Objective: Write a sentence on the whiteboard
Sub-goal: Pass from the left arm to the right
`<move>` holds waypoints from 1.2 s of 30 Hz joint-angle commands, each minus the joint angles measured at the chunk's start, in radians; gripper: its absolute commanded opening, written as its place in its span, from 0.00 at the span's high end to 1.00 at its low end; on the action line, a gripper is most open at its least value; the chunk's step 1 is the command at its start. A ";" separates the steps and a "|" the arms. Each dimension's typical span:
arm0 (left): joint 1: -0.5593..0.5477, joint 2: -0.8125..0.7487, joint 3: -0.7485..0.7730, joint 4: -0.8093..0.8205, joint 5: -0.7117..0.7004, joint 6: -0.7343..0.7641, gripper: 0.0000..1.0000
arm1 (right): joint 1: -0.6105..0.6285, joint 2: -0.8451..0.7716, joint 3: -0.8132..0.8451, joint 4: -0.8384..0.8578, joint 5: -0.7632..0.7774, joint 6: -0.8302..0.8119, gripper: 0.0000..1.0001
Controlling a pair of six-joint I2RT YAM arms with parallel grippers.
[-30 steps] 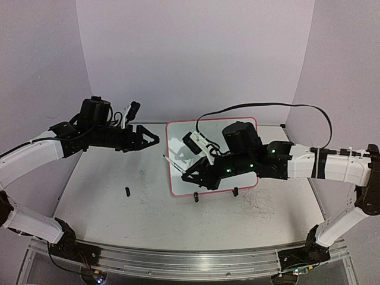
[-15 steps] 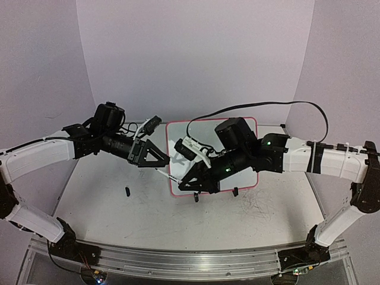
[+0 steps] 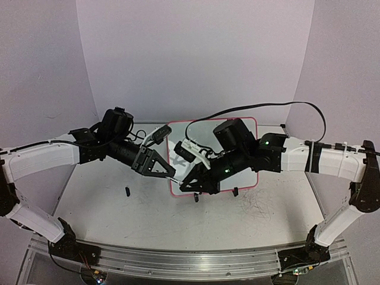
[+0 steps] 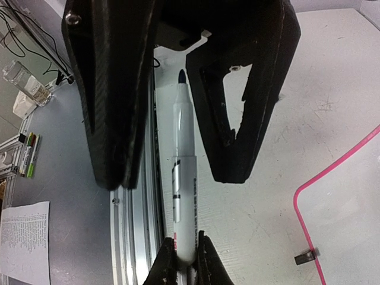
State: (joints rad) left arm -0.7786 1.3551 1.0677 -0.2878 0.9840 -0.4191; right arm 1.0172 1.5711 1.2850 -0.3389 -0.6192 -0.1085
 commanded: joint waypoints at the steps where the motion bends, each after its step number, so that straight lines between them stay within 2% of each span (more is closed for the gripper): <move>1: -0.010 0.001 -0.006 0.021 0.010 0.011 0.50 | -0.001 -0.011 0.034 0.007 0.048 -0.007 1.00; 7: -0.010 -0.004 -0.007 0.007 0.005 0.031 0.63 | -0.001 -0.011 0.024 0.008 0.065 0.008 1.00; 11: -0.010 -0.006 -0.002 0.004 -0.014 0.041 0.82 | -0.001 -0.007 0.023 0.008 0.069 0.012 1.00; 15: -0.010 -0.021 -0.004 -0.007 -0.040 0.060 0.98 | -0.001 -0.008 0.020 0.013 0.096 0.036 1.00; 16: -0.010 -0.025 -0.002 -0.008 -0.053 0.065 1.00 | 0.000 -0.013 0.018 0.018 0.106 0.049 0.91; 19: -0.009 -0.034 0.013 -0.008 -0.089 0.070 1.00 | -0.019 -0.059 -0.035 0.090 0.127 0.132 0.45; 20: -0.010 -0.031 0.026 0.000 -0.100 0.062 1.00 | -0.039 -0.079 -0.071 0.135 0.118 0.175 0.34; 24: -0.010 -0.004 0.088 0.064 -0.146 -0.004 1.00 | -0.122 -0.177 -0.249 0.413 0.053 0.374 0.03; 28: -0.009 0.021 0.126 0.153 -0.198 -0.067 1.00 | -0.162 -0.290 -0.425 0.698 0.100 0.601 0.02; 32: -0.010 0.048 0.084 0.421 -0.160 -0.236 1.00 | -0.163 -0.317 -0.510 0.919 0.108 0.748 0.02; 36: -0.010 0.085 0.097 0.442 -0.175 -0.269 1.00 | -0.180 -0.307 -0.502 1.004 0.059 0.877 0.02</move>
State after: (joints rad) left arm -0.7864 1.4076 1.1423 0.0063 0.8182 -0.5929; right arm 0.8474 1.2698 0.7701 0.4270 -0.5207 0.5740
